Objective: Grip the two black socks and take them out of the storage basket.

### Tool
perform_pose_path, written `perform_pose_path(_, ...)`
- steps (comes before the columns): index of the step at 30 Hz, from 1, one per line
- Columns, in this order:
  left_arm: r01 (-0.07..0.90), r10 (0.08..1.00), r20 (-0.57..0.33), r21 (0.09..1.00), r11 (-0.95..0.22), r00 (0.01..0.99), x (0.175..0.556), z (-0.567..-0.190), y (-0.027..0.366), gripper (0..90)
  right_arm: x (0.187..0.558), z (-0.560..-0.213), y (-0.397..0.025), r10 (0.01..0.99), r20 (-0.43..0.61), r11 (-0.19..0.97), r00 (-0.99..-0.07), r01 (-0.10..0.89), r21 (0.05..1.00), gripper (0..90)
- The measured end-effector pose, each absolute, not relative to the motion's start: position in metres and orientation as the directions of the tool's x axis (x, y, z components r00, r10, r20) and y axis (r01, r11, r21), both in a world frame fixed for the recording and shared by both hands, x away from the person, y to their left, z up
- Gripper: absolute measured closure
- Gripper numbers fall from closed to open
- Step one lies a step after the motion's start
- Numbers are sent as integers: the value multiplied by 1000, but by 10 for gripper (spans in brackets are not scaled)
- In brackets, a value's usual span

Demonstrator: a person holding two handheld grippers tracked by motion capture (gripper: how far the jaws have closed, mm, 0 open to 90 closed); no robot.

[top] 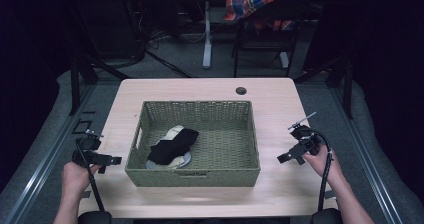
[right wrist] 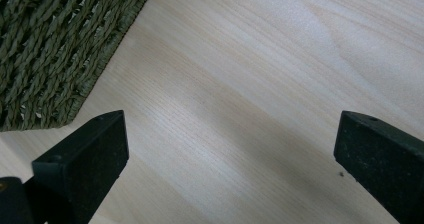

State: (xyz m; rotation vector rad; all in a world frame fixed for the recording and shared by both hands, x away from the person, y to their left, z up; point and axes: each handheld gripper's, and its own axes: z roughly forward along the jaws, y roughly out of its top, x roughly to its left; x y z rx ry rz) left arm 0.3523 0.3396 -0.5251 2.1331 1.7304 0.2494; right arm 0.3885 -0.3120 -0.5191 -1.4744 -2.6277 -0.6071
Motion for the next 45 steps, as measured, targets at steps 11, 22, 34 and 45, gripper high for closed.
perform_pose_path(11,903,971,-94,395,-168,222,351,-524,341,4,388,-520,-309,814,233,455,-533,833,316,13)
perform_pose_path(22,906,977,-114,407,-120,180,350,-513,343,5,389,-518,-310,795,234,492,-559,821,290,15)
perform_pose_path(34,828,963,-58,526,-193,262,335,-440,323,15,386,-518,-311,810,245,451,-533,833,321,19)
perform_pose_path(45,758,912,-24,565,-326,410,339,-395,274,3,385,-518,-311,820,235,440,-521,838,324,19)
